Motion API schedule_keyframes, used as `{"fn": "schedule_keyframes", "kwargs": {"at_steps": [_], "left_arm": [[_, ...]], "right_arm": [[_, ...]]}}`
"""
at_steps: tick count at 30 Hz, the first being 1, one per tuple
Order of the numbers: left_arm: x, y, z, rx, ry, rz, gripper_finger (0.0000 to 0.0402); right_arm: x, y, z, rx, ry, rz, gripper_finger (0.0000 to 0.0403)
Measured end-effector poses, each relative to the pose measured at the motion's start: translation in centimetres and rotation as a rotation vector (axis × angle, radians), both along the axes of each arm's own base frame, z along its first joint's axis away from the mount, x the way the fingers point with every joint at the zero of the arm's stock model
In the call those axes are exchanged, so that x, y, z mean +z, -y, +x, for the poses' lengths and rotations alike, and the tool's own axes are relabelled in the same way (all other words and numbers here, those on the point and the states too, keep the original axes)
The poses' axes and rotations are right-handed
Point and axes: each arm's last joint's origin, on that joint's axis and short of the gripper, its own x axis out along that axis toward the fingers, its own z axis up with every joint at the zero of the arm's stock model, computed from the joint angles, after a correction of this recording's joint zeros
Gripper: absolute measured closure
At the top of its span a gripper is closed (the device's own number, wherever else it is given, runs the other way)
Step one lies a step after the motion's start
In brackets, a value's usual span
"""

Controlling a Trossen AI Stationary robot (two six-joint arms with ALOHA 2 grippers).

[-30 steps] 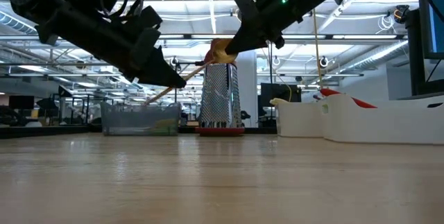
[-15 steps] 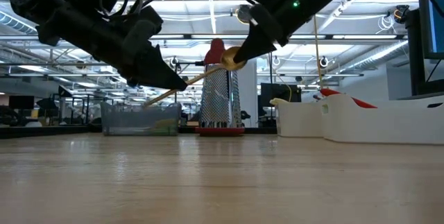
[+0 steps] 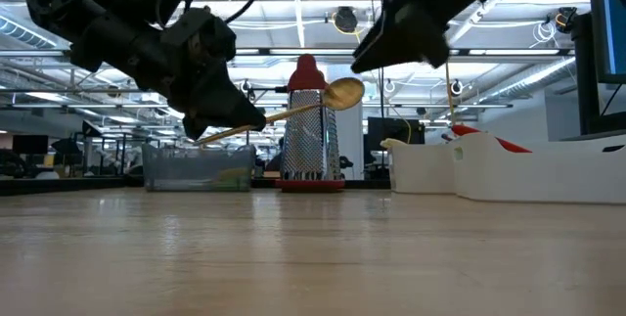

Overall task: Pick & Place Kitchen Items
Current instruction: Put the gold serving spoon into the bottom white bin

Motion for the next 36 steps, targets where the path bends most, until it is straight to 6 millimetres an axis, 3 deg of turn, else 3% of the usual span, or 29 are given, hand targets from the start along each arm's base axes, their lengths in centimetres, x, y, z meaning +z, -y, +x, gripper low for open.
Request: {"fn": "schedule_keyframes", "kwargs": {"at_steps": [8,13,20,25,29,36], "left_arm": [[0.2,-2.0,0.2,0.03,0.017,-0.092,0.0395],[1.8,-2.1,1.2,-0.048,0.093,-0.137,0.0389],[4.1,-1.8,3.0,-0.132,0.097,-0.149,0.0392],[4.6,-2.0,3.5,-0.106,0.03,-0.148,0.0382],[4.6,-2.4,3.5,-0.084,0.027,-0.171,0.0389],[4.7,-2.7,3.5,-0.061,0.033,-0.199,0.0385]], "right_arm": [[1.5,-2.6,0.6,0.263,0.087,-0.018,0.02],[1.4,-1.0,2.5,0.43,0.166,0.121,0.02],[-1.7,1.7,4.1,0.467,-0.012,-0.039,0.02],[-1.7,2.3,4.1,0.361,-0.038,-0.136,0.0204],[-1.8,2.4,4.1,0.358,-0.066,-0.172,0.0239],[-2.1,2.8,4.0,0.355,-0.104,-0.174,0.0344]]}}
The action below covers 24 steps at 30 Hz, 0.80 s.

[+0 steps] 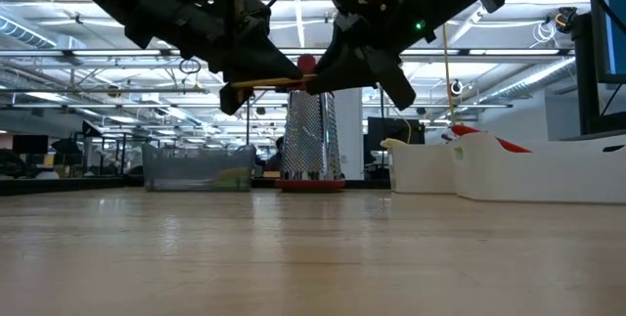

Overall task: Pick & Place Kitchen Items
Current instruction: Put the gold serving spoon into the bottom white bin

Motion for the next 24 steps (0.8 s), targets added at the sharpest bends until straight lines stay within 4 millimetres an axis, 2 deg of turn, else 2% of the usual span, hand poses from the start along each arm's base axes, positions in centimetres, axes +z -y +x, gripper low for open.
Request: {"fn": "schedule_keyframes", "kwargs": {"at_steps": [2,4,10,17,24], "left_arm": [[0.0,0.0,0.0,0.003,0.003,0.002,0.0381],[0.0,0.0,0.0,0.0,0.004,0.005,0.0382],[0.1,0.0,0.0,-0.005,0.006,0.018,0.0377],[-0.1,0.1,0.0,-0.036,-0.003,0.076,0.0342],[-0.1,0.1,0.0,-0.056,-0.001,0.098,0.0322]], "right_arm": [[-0.1,0.0,0.0,0.004,-0.009,-0.002,0.0375],[-0.1,0.0,0.0,0.005,-0.01,-0.002,0.0388],[-0.3,0.0,-0.2,-0.046,-0.001,0.087,0.0373],[-0.9,-0.4,-0.8,-0.131,-0.027,0.213,0.0388],[-1.5,-1.6,-2.4,-0.236,-0.101,0.267,0.0386]]}}
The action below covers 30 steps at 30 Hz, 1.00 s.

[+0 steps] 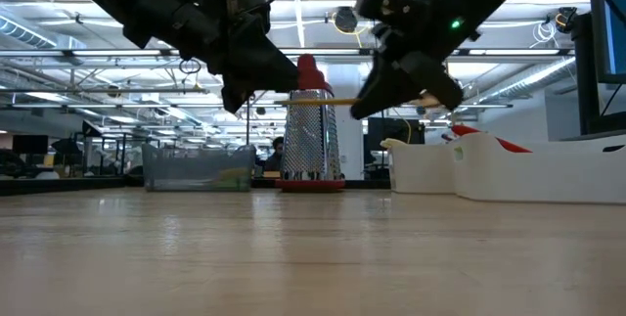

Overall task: Pick & Place Kitchen Items
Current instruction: Put the gold serving spoon into the bottom white bin

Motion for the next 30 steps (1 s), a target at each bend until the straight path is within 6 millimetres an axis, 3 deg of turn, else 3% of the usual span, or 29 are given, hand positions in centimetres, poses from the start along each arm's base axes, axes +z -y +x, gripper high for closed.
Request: {"fn": "schedule_keyframes", "kwargs": {"at_steps": [9,17,24,30], "left_arm": [[0.0,0.0,0.0,-0.018,0.009,0.045,0.032],[0.0,0.0,0.0,-0.016,0.01,0.048,0.032],[0.0,0.0,0.0,-0.018,0.01,0.056,0.032],[0.0,0.0,0.0,-0.025,0.013,0.071,0.0321]], "right_arm": [[3.8,-1.3,-4.4,-0.169,0.048,0.005,0.0383],[6.9,0.0,-8.4,-0.292,0.084,0.089,0.0385],[8.6,1.0,-11.3,-0.355,0.082,0.125,0.0385],[8.6,1.7,-13.3,-0.46,0.047,0.157,0.0385]]}}
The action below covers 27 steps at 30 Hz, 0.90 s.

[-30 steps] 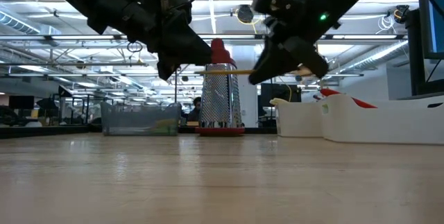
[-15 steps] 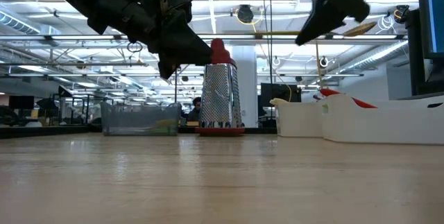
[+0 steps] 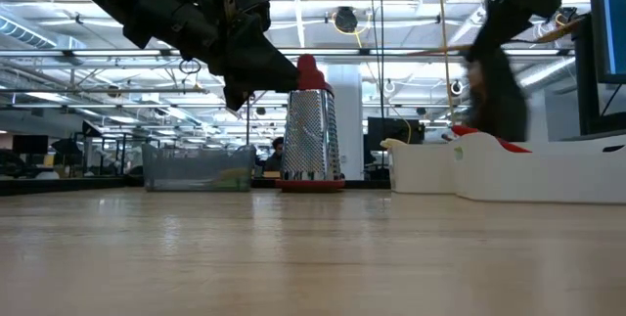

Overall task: Pick & Place Kitchen Items
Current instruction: Put the gold serving spoon into the bottom white bin

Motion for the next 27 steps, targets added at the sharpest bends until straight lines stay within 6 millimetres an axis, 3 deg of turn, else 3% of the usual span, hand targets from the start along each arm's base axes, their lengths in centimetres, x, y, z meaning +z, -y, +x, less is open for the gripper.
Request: {"fn": "schedule_keyframes", "kwargs": {"at_steps": [6,16,27], "left_arm": [[-0.1,0.0,0.0,-0.004,-0.009,0.008,0.0321],[-0.3,0.0,-0.1,-0.017,-0.028,0.014,0.0321],[-0.3,0.0,-0.1,-0.02,-0.025,0.02,0.032]], "right_arm": [[-1.4,0.4,-1.1,-0.067,-0.049,0.011,0.0385],[-6.0,1.5,-4.4,-0.125,-0.026,0.083,0.0385],[-12.1,2.7,-6.1,-0.093,0.064,0.135,0.0385]]}}
